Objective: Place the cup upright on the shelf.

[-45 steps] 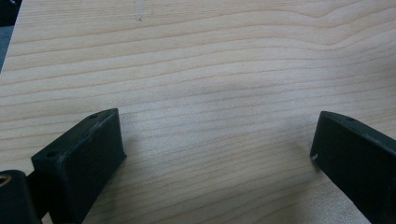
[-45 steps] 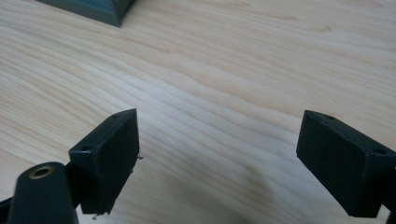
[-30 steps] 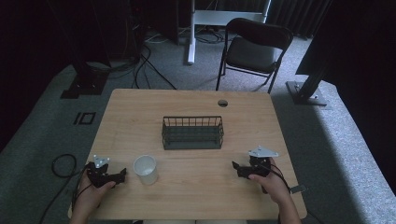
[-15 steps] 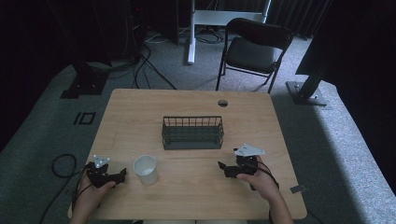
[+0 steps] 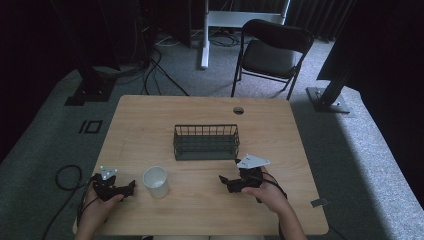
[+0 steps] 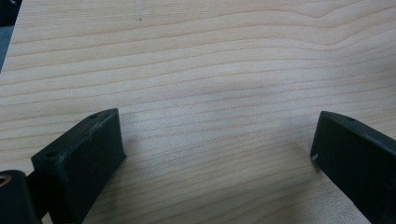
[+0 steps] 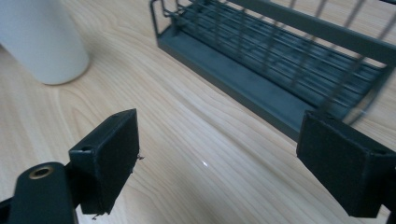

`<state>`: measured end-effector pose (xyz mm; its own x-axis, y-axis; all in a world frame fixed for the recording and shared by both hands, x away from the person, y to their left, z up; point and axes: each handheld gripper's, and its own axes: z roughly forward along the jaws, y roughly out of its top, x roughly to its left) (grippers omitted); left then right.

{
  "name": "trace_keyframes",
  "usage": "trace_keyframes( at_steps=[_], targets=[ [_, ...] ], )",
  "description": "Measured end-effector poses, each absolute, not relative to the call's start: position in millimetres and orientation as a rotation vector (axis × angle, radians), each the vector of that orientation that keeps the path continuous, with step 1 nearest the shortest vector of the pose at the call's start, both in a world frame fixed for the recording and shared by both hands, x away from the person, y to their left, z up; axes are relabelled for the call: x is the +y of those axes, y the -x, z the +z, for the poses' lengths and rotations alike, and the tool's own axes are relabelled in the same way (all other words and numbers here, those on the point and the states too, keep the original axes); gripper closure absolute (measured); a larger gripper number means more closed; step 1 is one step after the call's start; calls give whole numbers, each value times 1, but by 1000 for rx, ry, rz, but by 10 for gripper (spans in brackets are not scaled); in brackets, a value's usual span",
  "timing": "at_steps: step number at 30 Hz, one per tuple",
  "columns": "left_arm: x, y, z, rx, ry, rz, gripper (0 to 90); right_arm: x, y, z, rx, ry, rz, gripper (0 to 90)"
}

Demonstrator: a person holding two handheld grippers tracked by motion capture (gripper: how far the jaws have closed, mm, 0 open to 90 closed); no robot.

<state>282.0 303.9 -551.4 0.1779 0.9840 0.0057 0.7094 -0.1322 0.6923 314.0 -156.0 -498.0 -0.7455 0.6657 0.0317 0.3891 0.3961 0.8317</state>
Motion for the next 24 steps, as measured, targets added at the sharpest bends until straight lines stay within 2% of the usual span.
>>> trace_keyframes(
  at_steps=[24],
  targets=[
    [304, -282, -551, 1589, -1906, 645, 28, -94, -308, -497, 2469, -714, 1366, 127]
  ],
)
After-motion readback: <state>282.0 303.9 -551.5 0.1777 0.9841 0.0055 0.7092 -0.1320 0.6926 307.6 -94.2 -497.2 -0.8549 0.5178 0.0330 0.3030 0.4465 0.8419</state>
